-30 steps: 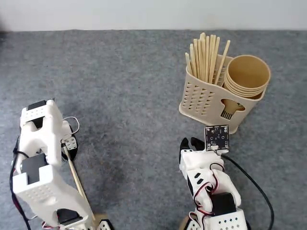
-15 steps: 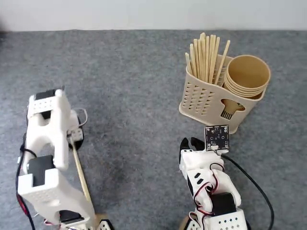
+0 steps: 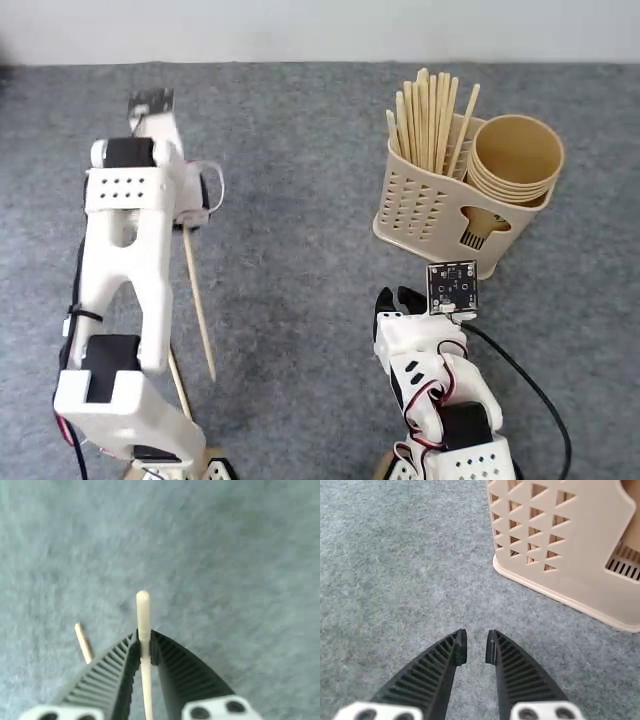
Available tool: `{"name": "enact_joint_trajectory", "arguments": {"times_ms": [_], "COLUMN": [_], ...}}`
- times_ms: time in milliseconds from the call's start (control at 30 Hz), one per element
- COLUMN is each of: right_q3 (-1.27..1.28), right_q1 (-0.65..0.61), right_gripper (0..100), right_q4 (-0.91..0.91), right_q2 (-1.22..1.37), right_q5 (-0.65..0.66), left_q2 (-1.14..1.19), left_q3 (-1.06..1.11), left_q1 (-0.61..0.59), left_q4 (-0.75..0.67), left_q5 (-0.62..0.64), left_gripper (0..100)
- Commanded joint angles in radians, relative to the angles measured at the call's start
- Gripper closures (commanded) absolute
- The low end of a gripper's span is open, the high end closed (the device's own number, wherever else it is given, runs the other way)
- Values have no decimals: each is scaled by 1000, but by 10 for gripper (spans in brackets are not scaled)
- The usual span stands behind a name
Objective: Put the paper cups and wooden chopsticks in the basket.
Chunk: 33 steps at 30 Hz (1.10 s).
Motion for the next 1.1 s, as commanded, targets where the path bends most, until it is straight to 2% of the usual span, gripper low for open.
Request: {"name": "enact_joint_trajectory", "arguments": {"times_ms": [0,167,433,833,1067], "right_q3": [18,18,18,18,18], "right_q1": [-5,-5,-5,-5,-5], "right_gripper": [920,920,920,920,920], "right_q4": [-10,-10,-10,-10,-10], "right_q2": [7,7,7,7,7], "right_q5": [14,14,14,14,14], "left_q2": [-80,-63,11,23,43], "left_q3": [-234,-495,-714,-785,-684], "left_q1": [77,189,315,470,494], "left_q4": [34,20,-181,-486,-661], "left_q5": [15,129,222,256,253], "left_gripper": [987,987,987,987,987]}}
